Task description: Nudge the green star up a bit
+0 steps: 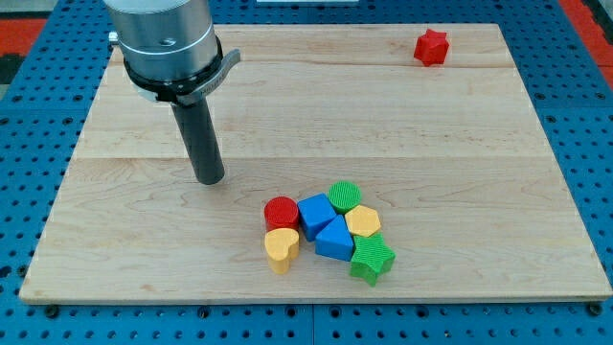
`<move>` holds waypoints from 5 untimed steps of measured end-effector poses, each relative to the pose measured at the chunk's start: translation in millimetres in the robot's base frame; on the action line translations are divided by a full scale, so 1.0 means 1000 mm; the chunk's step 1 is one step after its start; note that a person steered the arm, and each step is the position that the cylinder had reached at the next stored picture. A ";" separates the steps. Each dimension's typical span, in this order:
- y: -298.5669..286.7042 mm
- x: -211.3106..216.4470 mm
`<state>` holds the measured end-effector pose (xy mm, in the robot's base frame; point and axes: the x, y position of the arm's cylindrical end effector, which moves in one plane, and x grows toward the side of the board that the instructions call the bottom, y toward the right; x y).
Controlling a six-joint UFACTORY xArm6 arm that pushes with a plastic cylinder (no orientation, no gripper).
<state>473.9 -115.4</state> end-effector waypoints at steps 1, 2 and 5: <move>0.000 0.002; 0.003 0.002; 0.049 -0.057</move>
<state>416.7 -66.6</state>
